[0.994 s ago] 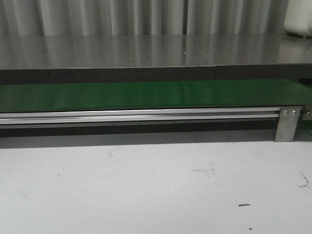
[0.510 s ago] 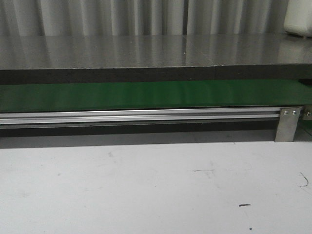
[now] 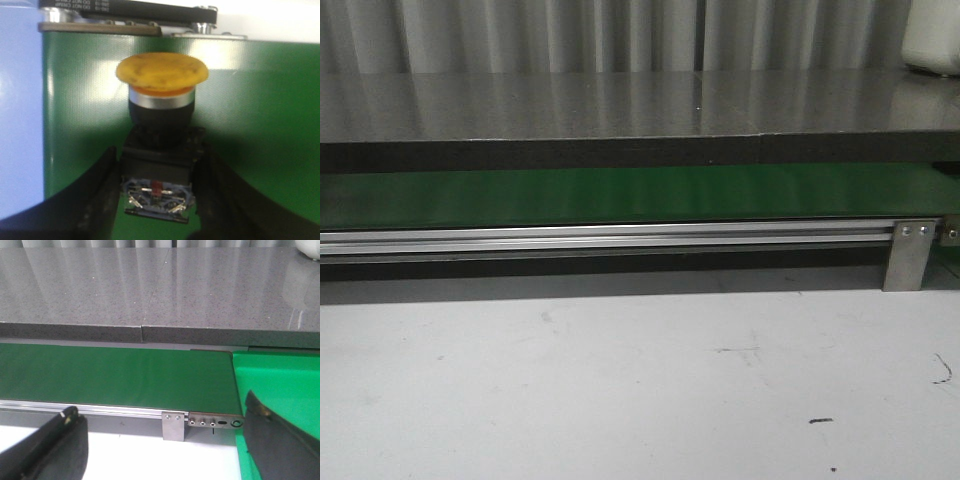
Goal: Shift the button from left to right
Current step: 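Lower the button onto the conveyor belt end and open the left gripper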
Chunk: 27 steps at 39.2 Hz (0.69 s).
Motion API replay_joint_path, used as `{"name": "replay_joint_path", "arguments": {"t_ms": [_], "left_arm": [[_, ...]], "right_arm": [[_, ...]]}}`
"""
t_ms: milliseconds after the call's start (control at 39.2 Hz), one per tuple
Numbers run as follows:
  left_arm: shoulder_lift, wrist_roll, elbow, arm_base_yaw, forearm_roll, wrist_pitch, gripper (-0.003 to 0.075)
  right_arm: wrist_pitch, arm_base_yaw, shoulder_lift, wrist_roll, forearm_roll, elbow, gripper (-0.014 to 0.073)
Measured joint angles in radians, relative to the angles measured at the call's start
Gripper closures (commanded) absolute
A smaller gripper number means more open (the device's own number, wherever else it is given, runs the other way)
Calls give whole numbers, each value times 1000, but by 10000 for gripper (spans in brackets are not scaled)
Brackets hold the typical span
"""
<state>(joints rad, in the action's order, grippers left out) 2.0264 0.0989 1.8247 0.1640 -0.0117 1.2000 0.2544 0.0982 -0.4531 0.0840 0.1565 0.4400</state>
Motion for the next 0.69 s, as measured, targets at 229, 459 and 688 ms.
{"name": "replay_joint_path", "arguments": {"t_ms": [229, 459, 688], "left_arm": [[25, -2, -11, -2, 0, 24, 432], [25, 6, -11, -14, 0, 28, 168], [-1, 20, 47, -53, 0, 36, 178]], "right_arm": [[0, 0, 0, 0, 0, 0, -51], [0, 0, 0, 0, 0, 0, -51], [0, 0, 0, 0, 0, 0, -51]]}}
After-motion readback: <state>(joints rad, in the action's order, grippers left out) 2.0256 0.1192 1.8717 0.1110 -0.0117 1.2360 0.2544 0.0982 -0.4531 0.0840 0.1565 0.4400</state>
